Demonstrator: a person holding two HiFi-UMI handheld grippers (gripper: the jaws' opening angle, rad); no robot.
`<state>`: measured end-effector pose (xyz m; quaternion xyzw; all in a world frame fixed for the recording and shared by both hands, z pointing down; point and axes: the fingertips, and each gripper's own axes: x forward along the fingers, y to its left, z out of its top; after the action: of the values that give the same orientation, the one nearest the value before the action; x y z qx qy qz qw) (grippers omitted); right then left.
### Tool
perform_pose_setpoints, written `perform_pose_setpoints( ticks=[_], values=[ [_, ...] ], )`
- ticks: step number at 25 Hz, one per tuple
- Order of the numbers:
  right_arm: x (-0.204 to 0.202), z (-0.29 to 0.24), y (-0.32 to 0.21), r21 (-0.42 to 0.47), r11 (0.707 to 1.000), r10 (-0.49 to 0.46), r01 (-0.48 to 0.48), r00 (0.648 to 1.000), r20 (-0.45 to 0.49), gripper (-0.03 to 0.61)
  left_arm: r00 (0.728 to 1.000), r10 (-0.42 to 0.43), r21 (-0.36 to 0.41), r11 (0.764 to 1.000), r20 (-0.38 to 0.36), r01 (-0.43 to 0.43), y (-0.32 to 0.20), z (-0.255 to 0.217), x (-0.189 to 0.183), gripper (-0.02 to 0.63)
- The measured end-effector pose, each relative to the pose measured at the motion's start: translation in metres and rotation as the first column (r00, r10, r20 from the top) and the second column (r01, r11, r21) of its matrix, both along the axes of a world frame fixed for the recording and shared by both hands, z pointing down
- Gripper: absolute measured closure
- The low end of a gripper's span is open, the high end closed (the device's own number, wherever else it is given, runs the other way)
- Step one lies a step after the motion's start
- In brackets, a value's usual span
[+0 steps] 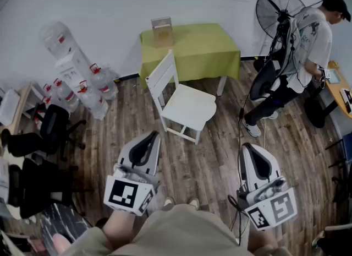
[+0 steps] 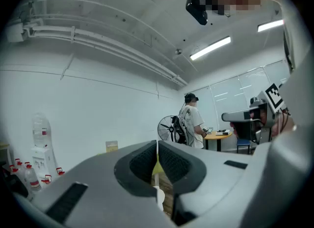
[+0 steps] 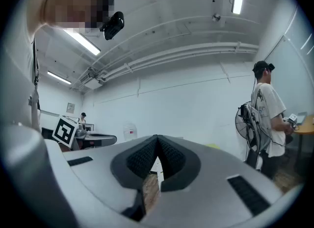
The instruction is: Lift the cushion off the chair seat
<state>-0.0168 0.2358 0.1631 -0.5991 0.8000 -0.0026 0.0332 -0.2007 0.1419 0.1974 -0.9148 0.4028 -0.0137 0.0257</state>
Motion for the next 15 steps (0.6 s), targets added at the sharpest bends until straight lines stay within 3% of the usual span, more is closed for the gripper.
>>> perform_pose_setpoints(
  ticks=[15],
  values=[
    [0.037,0.010,0.016,0.001,1.000,-0.031,0.031,0.999,0.039,0.557,0.999,0.006,-0.012,1.000,0.033,-0.005,0.018,0.005,0.039,0.586]
  ],
)
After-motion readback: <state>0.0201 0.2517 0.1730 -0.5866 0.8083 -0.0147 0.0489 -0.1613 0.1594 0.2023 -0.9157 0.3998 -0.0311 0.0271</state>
